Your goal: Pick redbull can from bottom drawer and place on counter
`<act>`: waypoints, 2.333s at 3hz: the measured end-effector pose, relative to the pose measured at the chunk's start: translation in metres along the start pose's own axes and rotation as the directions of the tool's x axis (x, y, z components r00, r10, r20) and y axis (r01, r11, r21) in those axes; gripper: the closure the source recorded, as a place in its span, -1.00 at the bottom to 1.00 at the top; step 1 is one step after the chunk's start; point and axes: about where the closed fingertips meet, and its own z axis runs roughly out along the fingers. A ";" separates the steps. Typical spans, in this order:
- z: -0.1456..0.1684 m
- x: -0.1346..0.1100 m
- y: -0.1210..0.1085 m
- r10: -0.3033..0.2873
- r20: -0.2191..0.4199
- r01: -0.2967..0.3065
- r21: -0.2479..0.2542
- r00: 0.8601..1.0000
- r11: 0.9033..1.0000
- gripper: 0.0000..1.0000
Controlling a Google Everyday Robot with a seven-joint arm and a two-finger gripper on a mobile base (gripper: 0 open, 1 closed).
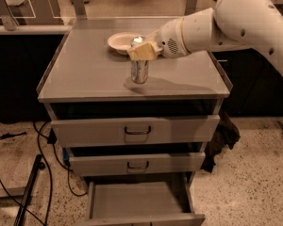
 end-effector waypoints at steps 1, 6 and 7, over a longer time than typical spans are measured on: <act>0.010 0.006 -0.011 0.016 -0.021 -0.016 0.000 1.000 1.000 1.00; 0.027 0.031 -0.023 0.101 -0.051 -0.102 -0.018 0.994 0.995 0.63; 0.027 0.031 -0.023 0.101 -0.051 -0.102 -0.018 0.994 0.995 0.16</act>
Offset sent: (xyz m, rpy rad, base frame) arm 0.0299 -0.0088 -0.0289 -0.0142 0.0897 -0.0362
